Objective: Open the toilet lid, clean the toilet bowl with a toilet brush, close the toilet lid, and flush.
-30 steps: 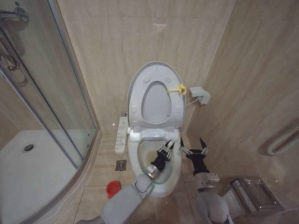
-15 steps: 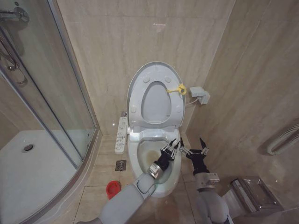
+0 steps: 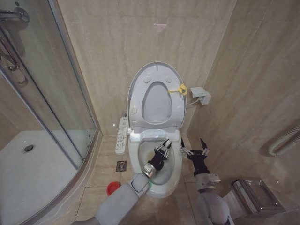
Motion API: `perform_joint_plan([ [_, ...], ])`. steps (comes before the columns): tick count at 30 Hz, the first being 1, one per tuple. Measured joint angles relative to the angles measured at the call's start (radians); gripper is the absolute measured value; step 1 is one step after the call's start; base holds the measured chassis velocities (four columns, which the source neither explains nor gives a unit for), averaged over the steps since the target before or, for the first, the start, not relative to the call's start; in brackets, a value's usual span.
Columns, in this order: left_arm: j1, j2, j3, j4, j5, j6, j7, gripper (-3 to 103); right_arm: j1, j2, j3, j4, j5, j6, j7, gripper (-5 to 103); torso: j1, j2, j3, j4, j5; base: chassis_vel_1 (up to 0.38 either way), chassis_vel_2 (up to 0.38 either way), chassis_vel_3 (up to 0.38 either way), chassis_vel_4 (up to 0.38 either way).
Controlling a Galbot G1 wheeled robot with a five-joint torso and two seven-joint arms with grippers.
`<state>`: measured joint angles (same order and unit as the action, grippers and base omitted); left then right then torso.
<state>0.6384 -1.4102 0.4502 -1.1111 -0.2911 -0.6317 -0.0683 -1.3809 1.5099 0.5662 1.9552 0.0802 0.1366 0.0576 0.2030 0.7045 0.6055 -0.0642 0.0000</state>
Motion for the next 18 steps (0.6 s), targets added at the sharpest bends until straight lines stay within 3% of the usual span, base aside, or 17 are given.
perform_joint_plan([
  [4, 0.007, 0.008, 0.005, -0.018, -0.005, 0.002, 0.003, 22, 0.0, 0.0, 0.0, 0.0, 0.0, 0.0, 0.0, 100, 0.0, 0.0, 0.0, 0.0002, 0.0, 0.0, 0.0, 0.0, 0.0],
  [12, -0.019, 0.015, -0.009, 0.085, 0.004, -0.032, 0.018, 22, 0.0, 0.0, 0.0, 0.0, 0.0, 0.0, 0.0, 100, 0.0, 0.0, 0.0, 0.0005, 0.0002, 0.0, 0.0, 0.0, 0.0],
  [18, -0.012, 0.016, -0.003, -0.002, -0.002, -0.012, 0.009, 22, 0.0, 0.0, 0.0, 0.0, 0.0, 0.0, 0.0, 100, 0.0, 0.0, 0.0, -0.0001, 0.0001, 0.0, 0.0, 0.0, 0.0],
])
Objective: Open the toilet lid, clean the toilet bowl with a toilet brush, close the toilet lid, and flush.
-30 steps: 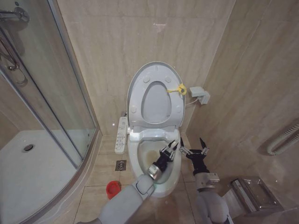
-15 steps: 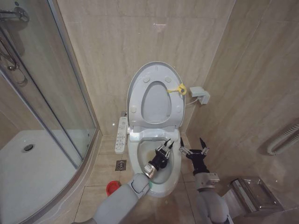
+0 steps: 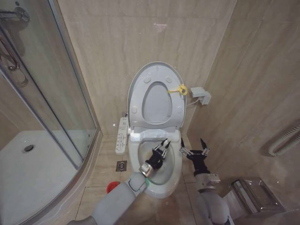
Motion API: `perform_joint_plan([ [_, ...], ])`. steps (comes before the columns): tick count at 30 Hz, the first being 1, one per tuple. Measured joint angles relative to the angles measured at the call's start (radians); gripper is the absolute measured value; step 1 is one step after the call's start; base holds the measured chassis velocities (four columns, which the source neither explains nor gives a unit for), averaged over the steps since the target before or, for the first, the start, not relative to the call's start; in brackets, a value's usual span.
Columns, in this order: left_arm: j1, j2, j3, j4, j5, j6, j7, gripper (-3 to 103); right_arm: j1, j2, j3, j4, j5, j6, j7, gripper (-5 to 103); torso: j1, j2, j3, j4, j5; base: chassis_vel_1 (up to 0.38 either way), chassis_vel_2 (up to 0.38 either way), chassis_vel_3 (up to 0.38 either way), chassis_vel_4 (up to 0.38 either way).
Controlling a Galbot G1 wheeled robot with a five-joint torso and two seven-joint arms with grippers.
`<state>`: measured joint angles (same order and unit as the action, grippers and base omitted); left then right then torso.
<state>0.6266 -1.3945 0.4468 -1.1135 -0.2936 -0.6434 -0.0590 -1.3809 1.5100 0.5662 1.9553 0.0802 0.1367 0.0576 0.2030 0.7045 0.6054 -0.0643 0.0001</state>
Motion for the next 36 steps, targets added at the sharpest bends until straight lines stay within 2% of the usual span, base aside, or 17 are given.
perform_joint_plan([
  [4, 0.013, -0.001, 0.016, -0.033, -0.005, 0.012, -0.002, 22, 0.0, 0.0, 0.0, 0.0, 0.0, 0.0, 0.0, 100, 0.0, 0.0, 0.0, 0.0, 0.0, 0.0, 0.0, 0.0, 0.0],
  [10, 0.001, -0.012, -0.014, 0.083, 0.017, -0.013, 0.004, 22, 0.0, 0.0, 0.0, 0.0, 0.0, 0.0, 0.0, 100, 0.0, 0.0, 0.0, 0.0004, -0.0001, 0.0, 0.0, 0.0, 0.0],
  [13, -0.004, -0.009, -0.022, 0.097, 0.022, -0.02, 0.005, 22, 0.0, 0.0, 0.0, 0.0, 0.0, 0.0, 0.0, 100, 0.0, 0.0, 0.0, 0.0005, 0.0, 0.0, 0.0, 0.0, 0.0],
  [19, 0.021, 0.003, -0.004, -0.013, 0.021, -0.004, -0.001, 22, 0.0, 0.0, 0.0, 0.0, 0.0, 0.0, 0.0, 100, 0.0, 0.0, 0.0, 0.0001, -0.0001, 0.0, 0.0, 0.0, 0.0],
  [24, 0.033, 0.003, 0.007, -0.03, 0.02, 0.002, -0.002, 22, 0.0, 0.0, 0.0, 0.0, 0.0, 0.0, 0.0, 100, 0.0, 0.0, 0.0, 0.0002, -0.0001, 0.0, 0.0, 0.0, 0.0],
  [31, 0.011, -0.014, -0.034, 0.078, 0.044, -0.048, -0.006, 22, 0.0, 0.0, 0.0, 0.0, 0.0, 0.0, 0.0, 100, 0.0, 0.0, 0.0, 0.0002, -0.0002, 0.0, 0.0, 0.0, 0.0],
  [36, 0.001, 0.004, -0.058, 0.084, 0.047, -0.042, -0.01, 22, 0.0, 0.0, 0.0, 0.0, 0.0, 0.0, 0.0, 100, 0.0, 0.0, 0.0, 0.0003, -0.0001, 0.0, 0.0, 0.0, 0.0],
])
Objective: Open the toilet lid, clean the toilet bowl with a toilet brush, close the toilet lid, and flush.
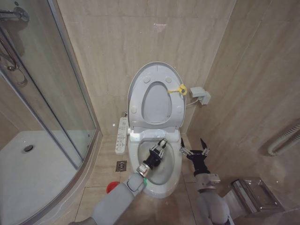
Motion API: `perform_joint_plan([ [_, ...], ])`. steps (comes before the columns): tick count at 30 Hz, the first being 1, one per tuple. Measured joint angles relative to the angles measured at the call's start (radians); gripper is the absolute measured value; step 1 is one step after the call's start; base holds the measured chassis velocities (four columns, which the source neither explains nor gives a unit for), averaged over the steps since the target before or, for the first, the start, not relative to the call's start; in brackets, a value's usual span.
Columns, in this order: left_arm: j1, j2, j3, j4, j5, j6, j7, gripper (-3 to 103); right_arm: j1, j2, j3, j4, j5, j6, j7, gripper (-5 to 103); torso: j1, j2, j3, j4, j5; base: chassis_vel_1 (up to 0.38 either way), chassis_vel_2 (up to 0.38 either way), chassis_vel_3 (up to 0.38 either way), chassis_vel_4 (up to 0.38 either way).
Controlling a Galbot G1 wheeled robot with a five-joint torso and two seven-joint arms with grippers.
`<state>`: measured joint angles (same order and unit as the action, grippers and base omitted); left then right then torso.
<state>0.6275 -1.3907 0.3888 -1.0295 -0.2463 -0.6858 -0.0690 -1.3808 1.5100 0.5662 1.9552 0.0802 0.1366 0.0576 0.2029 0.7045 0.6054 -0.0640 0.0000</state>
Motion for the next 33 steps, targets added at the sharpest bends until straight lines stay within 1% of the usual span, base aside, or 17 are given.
perform_joint_plan([
  [2, 0.001, 0.009, -0.014, -0.01, 0.001, 0.009, -0.006, 22, 0.0, 0.0, 0.0, 0.0, 0.0, 0.0, 0.0, 100, 0.0, 0.0, 0.0, 0.0, -0.0001, 0.0, 0.0, 0.0, 0.0],
  [4, 0.01, 0.024, -0.038, -0.057, 0.002, 0.031, -0.022, 22, 0.0, 0.0, 0.0, 0.0, 0.0, 0.0, 0.0, 100, 0.0, 0.0, 0.0, 0.0, 0.0, 0.0, 0.0, 0.0, 0.0],
  [5, 0.01, 0.024, -0.038, -0.057, 0.002, 0.031, -0.022, 22, 0.0, 0.0, 0.0, 0.0, 0.0, 0.0, 0.0, 100, 0.0, 0.0, 0.0, 0.0, 0.0, 0.0, 0.0, 0.0, 0.0],
  [6, 0.016, 0.033, -0.048, -0.086, 0.002, 0.044, -0.03, 22, 0.0, 0.0, 0.0, 0.0, 0.0, 0.0, 0.0, 100, 0.0, 0.0, 0.0, -0.0001, -0.0001, 0.0, 0.0, 0.0, 0.0],
  [8, 0.038, 0.059, -0.068, -0.182, 0.001, 0.083, -0.06, 22, 0.0, 0.0, 0.0, 0.0, 0.0, 0.0, 0.0, 100, 0.0, 0.0, 0.0, 0.0, 0.0, 0.0, 0.0, 0.0, 0.0],
  [9, 0.038, 0.059, -0.068, -0.182, 0.001, 0.083, -0.06, 22, 0.0, 0.0, 0.0, 0.0, 0.0, 0.0, 0.0, 100, 0.0, 0.0, 0.0, 0.0, 0.0, 0.0, 0.0, 0.0, 0.0],
  [12, 0.073, 0.093, -0.078, -0.324, 0.001, 0.132, -0.1, 22, 0.0, 0.0, 0.0, 0.0, 0.0, 0.0, 0.0, 100, 0.0, 0.0, 0.0, -0.0001, -0.0001, 0.0, 0.0, 0.0, 0.0],
  [13, 0.073, 0.093, -0.078, -0.324, 0.001, 0.132, -0.1, 22, 0.0, 0.0, 0.0, 0.0, 0.0, 0.0, 0.0, 100, 0.0, 0.0, 0.0, -0.0001, -0.0001, 0.0, 0.0, 0.0, 0.0],
  [16, 0.102, 0.122, -0.085, -0.454, 0.002, 0.166, -0.124, 22, 0.0, 0.0, 0.0, 0.0, 0.0, 0.0, 0.0, 100, 0.0, 0.0, 0.0, -0.0001, -0.0001, 0.0, 0.0, 0.0, 0.0],
  [17, 0.102, 0.122, -0.085, -0.454, 0.002, 0.166, -0.124, 22, 0.0, 0.0, 0.0, 0.0, 0.0, 0.0, 0.0, 100, 0.0, 0.0, 0.0, -0.0001, -0.0001, 0.0, 0.0, 0.0, 0.0],
  [19, 0.117, 0.145, -0.097, -0.53, 0.002, 0.188, -0.133, 22, 0.0, 0.0, 0.0, 0.0, 0.0, 0.0, 0.0, 100, 0.0, 0.0, 0.0, -0.0002, -0.0001, 0.0, 0.0, 0.0, 0.0],
  [24, 0.136, 0.167, -0.116, -0.583, -0.001, 0.204, -0.136, 22, 0.0, 0.0, 0.0, 0.0, 0.0, 0.0, 0.0, 100, 0.0, 0.0, 0.0, 0.0, 0.0, 0.0, 0.0, 0.0, 0.0],
  [33, 0.165, 0.172, -0.143, -0.603, 0.001, 0.205, -0.139, 22, 0.0, 0.0, 0.0, 0.0, 0.0, 0.0, 0.0, 100, 0.0, 0.0, 0.0, -0.0001, -0.0001, 0.0, 0.0, 0.0, 0.0],
])
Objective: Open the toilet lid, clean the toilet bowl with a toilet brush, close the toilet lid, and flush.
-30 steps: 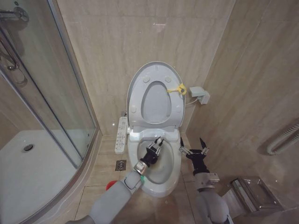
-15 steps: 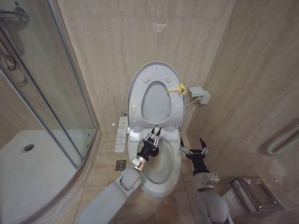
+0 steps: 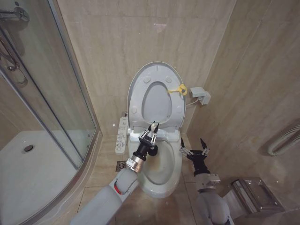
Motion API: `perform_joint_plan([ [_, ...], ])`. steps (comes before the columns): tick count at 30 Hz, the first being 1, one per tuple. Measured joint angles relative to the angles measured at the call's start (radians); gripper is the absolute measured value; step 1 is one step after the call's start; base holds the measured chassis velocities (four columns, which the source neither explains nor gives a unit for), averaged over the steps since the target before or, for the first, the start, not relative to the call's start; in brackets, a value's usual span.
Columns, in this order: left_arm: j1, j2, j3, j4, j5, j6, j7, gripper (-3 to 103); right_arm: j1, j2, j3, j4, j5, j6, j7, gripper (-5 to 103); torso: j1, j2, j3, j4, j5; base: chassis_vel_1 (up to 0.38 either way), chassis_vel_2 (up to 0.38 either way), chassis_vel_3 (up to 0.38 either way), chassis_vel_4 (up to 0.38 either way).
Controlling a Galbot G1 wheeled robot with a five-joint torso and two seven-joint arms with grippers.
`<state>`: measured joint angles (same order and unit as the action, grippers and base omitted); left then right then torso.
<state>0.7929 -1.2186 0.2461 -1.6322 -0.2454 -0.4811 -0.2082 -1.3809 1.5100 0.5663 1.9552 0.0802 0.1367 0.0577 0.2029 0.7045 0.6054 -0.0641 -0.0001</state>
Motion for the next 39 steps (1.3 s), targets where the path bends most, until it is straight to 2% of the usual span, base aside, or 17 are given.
perform_joint_plan([
  [3, 0.016, 0.001, -0.011, -0.012, 0.003, 0.0, -0.002, 22, 0.0, 0.0, 0.0, 0.0, 0.0, 0.0, 0.0, 100, 0.0, 0.0, 0.0, -0.0001, 0.0, 0.0, 0.0, 0.0, 0.0],
  [6, 0.049, 0.004, -0.042, -0.057, 0.012, 0.024, -0.019, 22, 0.0, 0.0, 0.0, 0.0, 0.0, 0.0, 0.0, 100, 0.0, 0.0, 0.0, 0.0001, 0.0, 0.0, 0.0, 0.0, 0.0],
  [8, 0.094, 0.019, -0.089, -0.159, 0.011, 0.06, -0.037, 22, 0.0, 0.0, 0.0, 0.0, 0.0, 0.0, 0.0, 100, 0.0, 0.0, 0.0, -0.0003, 0.0, 0.0, 0.0, 0.0, 0.0],
  [11, 0.136, 0.04, -0.127, -0.225, 0.013, 0.072, -0.04, 22, 0.0, 0.0, 0.0, 0.0, 0.0, 0.0, 0.0, 100, 0.0, 0.0, 0.0, -0.0002, 0.0001, 0.0, 0.0, 0.0, 0.0],
  [13, 0.234, 0.082, -0.196, -0.306, 0.043, 0.074, -0.041, 22, 0.0, 0.0, 0.0, 0.0, 0.0, 0.0, 0.0, 100, 0.0, 0.0, 0.0, 0.0002, 0.0, 0.0, 0.0, 0.0, 0.0],
  [14, 0.234, 0.082, -0.196, -0.306, 0.043, 0.074, -0.041, 22, 0.0, 0.0, 0.0, 0.0, 0.0, 0.0, 0.0, 100, 0.0, 0.0, 0.0, 0.0002, 0.0, 0.0, 0.0, 0.0, 0.0],
  [17, 0.41, 0.128, -0.304, -0.405, 0.095, 0.065, -0.052, 22, 0.0, 0.0, 0.0, 0.0, 0.0, 0.0, 0.0, 100, 0.0, 0.0, 0.0, 0.0003, -0.0001, 0.0, 0.0, 0.0, 0.0],
  [18, 0.41, 0.128, -0.304, -0.405, 0.095, 0.065, -0.052, 22, 0.0, 0.0, 0.0, 0.0, 0.0, 0.0, 0.0, 100, 0.0, 0.0, 0.0, 0.0003, -0.0001, 0.0, 0.0, 0.0, 0.0],
  [21, 0.556, 0.147, -0.393, -0.498, 0.13, 0.049, -0.076, 22, 0.0, 0.0, 0.0, 0.0, 0.0, 0.0, 0.0, 100, 0.0, 0.0, 0.0, 0.0003, -0.0002, 0.0, 0.0, 0.0, 0.0],
  [22, 0.556, 0.147, -0.393, -0.498, 0.13, 0.049, -0.076, 22, 0.0, 0.0, 0.0, 0.0, 0.0, 0.0, 0.0, 100, 0.0, 0.0, 0.0, 0.0003, -0.0002, 0.0, 0.0, 0.0, 0.0],
  [25, 0.685, 0.132, -0.497, -0.572, 0.182, 0.023, -0.095, 22, 0.0, 0.0, 0.0, 0.0, 0.0, 0.0, 0.0, 100, 0.0, 0.0, 0.0, -0.0001, -0.0001, 0.0, 0.0, 0.0, 0.0],
  [26, 0.685, 0.132, -0.497, -0.572, 0.182, 0.023, -0.095, 22, 0.0, 0.0, 0.0, 0.0, 0.0, 0.0, 0.0, 100, 0.0, 0.0, 0.0, -0.0001, -0.0001, 0.0, 0.0, 0.0, 0.0],
  [30, 0.828, 0.093, -0.612, -0.626, 0.225, -0.012, -0.115, 22, 0.0, 0.0, 0.0, 0.0, 0.0, 0.0, 0.0, 100, 0.0, 0.0, 0.0, 0.0, -0.0001, 0.0, 0.0, 0.0, 0.0],
  [33, 0.86, 0.079, -0.647, -0.625, 0.235, -0.029, -0.123, 22, 0.0, 0.0, 0.0, 0.0, 0.0, 0.0, 0.0, 100, 0.0, 0.0, 0.0, 0.0001, 0.0, 0.0, 0.0, 0.0, 0.0],
  [35, 0.882, 0.056, -0.681, -0.592, 0.241, -0.056, -0.137, 22, 0.0, 0.0, 0.0, 0.0, 0.0, 0.0, 0.0, 100, 0.0, 0.0, 0.0, 0.0002, 0.0, 0.0, 0.0, 0.0, 0.0],
  [39, 0.867, 0.032, -0.692, -0.515, 0.241, -0.085, -0.148, 22, 0.0, 0.0, 0.0, 0.0, 0.0, 0.0, 0.0, 100, 0.0, 0.0, 0.0, 0.0001, 0.0, 0.0, 0.0, 0.0, 0.0],
])
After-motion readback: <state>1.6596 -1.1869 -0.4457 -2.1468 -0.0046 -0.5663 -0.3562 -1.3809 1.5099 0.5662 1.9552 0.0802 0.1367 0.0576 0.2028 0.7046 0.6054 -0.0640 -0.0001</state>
